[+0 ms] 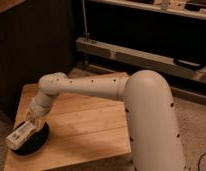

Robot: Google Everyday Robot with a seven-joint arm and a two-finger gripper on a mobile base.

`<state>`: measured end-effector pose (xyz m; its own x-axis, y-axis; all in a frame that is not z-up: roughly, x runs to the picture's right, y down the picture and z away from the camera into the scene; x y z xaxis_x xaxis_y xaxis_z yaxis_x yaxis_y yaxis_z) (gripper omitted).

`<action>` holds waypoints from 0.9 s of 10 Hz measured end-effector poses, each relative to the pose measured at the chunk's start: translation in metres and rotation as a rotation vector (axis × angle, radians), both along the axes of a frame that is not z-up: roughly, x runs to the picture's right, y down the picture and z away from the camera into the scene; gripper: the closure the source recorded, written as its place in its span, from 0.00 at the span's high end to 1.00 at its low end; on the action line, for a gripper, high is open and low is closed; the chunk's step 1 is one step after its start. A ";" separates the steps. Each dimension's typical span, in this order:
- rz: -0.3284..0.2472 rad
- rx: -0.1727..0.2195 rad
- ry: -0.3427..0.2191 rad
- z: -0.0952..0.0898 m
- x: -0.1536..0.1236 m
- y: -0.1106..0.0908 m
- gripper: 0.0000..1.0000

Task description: Place the bottle in the ceramic bowl

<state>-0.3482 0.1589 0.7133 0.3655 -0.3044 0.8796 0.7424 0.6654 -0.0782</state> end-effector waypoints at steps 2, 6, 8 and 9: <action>-0.013 0.046 0.067 0.021 0.004 0.007 0.28; -0.001 -0.004 0.132 0.046 0.012 0.004 0.71; -0.004 -0.043 0.128 0.049 0.012 0.004 0.80; -0.004 -0.044 0.128 0.049 0.013 0.004 0.80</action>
